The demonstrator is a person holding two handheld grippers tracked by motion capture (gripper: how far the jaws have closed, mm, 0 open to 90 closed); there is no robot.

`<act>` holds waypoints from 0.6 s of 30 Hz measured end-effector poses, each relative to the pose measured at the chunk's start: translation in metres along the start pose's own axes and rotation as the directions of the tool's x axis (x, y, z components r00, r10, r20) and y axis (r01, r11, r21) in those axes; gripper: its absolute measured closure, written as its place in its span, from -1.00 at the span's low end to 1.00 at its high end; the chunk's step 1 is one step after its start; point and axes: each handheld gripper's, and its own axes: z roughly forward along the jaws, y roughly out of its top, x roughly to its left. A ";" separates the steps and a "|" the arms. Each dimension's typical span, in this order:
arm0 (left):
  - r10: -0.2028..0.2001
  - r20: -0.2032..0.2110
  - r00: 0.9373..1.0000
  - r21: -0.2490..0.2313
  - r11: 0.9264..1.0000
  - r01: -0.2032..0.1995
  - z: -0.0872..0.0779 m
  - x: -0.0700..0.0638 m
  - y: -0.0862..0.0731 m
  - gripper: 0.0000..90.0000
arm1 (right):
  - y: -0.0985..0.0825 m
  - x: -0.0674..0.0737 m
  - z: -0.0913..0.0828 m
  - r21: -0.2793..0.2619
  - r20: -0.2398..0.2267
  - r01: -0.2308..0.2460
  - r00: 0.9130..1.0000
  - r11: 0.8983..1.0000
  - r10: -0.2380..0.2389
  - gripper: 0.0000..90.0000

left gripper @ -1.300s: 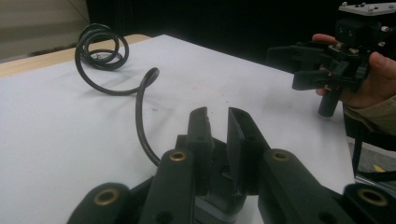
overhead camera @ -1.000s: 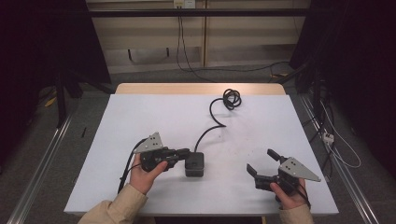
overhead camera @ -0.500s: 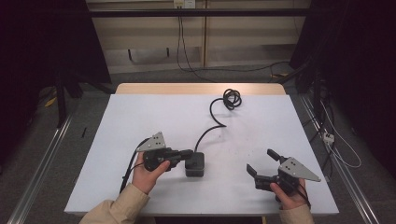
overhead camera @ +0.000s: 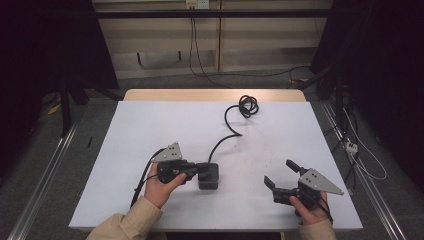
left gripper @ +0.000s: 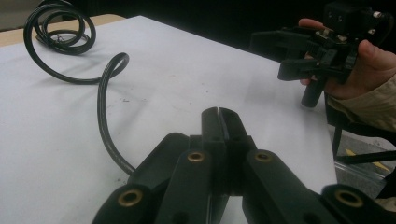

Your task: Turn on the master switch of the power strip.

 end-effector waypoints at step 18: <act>0.000 -0.013 1.000 0.078 0.997 0.001 0.008 0.003 -0.007 1.00 | 0.000 0.000 -0.001 -0.002 0.000 -0.001 1.000 1.000 0.001 -0.89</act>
